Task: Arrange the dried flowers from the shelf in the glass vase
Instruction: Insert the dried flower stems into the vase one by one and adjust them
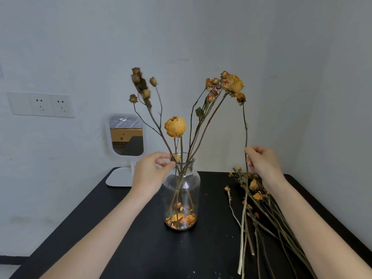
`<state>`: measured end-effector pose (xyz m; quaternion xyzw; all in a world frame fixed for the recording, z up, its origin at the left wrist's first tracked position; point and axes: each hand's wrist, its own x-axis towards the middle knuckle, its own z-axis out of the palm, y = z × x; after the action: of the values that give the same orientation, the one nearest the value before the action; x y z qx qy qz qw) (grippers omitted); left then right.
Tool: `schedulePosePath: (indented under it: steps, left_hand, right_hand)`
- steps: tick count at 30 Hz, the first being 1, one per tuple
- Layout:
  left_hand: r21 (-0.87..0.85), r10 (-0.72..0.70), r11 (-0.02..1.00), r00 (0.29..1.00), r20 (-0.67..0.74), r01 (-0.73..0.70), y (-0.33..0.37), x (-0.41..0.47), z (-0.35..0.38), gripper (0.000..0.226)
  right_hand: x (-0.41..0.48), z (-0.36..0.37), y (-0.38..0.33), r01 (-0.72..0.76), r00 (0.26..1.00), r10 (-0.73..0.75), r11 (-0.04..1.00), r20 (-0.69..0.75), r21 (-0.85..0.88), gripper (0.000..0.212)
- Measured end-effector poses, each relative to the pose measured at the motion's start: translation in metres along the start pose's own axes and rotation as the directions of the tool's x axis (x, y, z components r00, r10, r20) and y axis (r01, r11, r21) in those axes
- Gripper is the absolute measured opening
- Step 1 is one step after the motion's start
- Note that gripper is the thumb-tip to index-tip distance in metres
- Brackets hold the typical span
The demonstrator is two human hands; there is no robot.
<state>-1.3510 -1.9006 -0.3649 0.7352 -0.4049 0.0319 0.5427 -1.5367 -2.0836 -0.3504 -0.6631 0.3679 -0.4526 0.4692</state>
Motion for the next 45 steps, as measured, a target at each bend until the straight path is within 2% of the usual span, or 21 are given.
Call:
schedulePosePath:
  steps: [2,4,8,11,14,18,22,27,30,32,34,37,41,45]
  left_hand:
    - [-0.066,-0.019,0.998,0.998,-0.053,0.015,-0.013,-0.011,0.004,0.017]
    - [-0.070,-0.065,0.996,0.996,-0.066,0.060,-0.023,-0.020,0.012,0.026]
    - [0.031,-0.162,0.986,0.986,0.035,0.161,-0.032,-0.021,0.038,0.070]
    - [0.131,-0.164,0.978,0.986,-0.005,0.164,-0.027,-0.013,0.052,0.082]
    - [0.237,-0.143,0.957,0.984,-0.102,0.164,-0.021,-0.005,0.059,0.080]
    - [0.272,-0.130,0.949,0.984,-0.119,0.158,-0.021,-0.001,0.058,0.074]
    - [0.230,-0.141,0.962,0.989,-0.051,0.149,-0.026,0.003,0.048,0.067]
    - [0.026,-0.148,0.989,0.982,0.118,0.146,-0.036,0.011,0.034,0.040]
    - [-0.060,-0.169,0.982,0.975,0.147,0.179,-0.037,0.013,0.029,0.056]
    - [-0.005,-0.176,0.984,0.980,0.098,0.177,-0.035,0.014,0.029,0.080]
    - [0.000,-0.173,0.985,0.983,0.054,0.173,-0.032,0.014,0.030,0.090]
    - [-0.020,-0.170,0.985,0.985,0.023,0.170,-0.031,0.014,0.030,0.090]
    - [0.009,-0.145,0.989,0.989,-0.024,0.145,-0.033,0.013,0.032,0.079]
    - [-0.119,-0.167,0.978,0.985,0.032,0.170,-0.038,0.010,0.035,0.085]
  right_hand:
    - [-0.001,0.002,0.000,-0.001,1.000,0.001,1.000,0.006,0.018,0.012]
    - [-0.002,0.003,-0.002,-0.005,1.000,0.005,1.000,0.015,0.028,0.012]
    - [-0.004,0.007,-0.005,-0.011,0.999,0.009,0.999,0.041,0.039,0.010]
    - [-0.005,0.010,-0.009,0.001,0.999,-0.003,0.999,0.053,0.039,0.011]
    - [-0.005,0.010,-0.015,0.017,0.998,-0.020,0.999,0.061,0.052,0.012]
    - [-0.001,0.008,-0.024,0.065,0.997,-0.068,0.995,0.040,0.072,0.012]
    - [0.006,0.005,-0.040,0.134,0.991,-0.135,0.986,-0.003,0.098,0.012]
    - [0.013,0.006,-0.057,0.232,0.973,-0.227,0.965,-0.050,0.123,0.012]
    - [0.015,0.009,-0.062,0.286,0.957,-0.276,0.950,-0.086,0.125,0.010]
    - [0.016,0.010,-0.064,0.318,0.946,-0.304,0.939,-0.112,0.130,0.010]
    - [0.016,0.012,-0.066,0.342,0.937,-0.326,0.931,-0.128,0.129,0.010]
    - [0.016,0.013,-0.067,0.371,0.924,-0.350,0.918,-0.153,0.139,0.010]
    - [0.016,0.011,-0.067,0.408,0.904,-0.382,0.904,-0.193,0.125,0.013]
    - [0.016,0.010,-0.067,0.416,0.899,-0.385,0.899,-0.208,0.138,0.018]
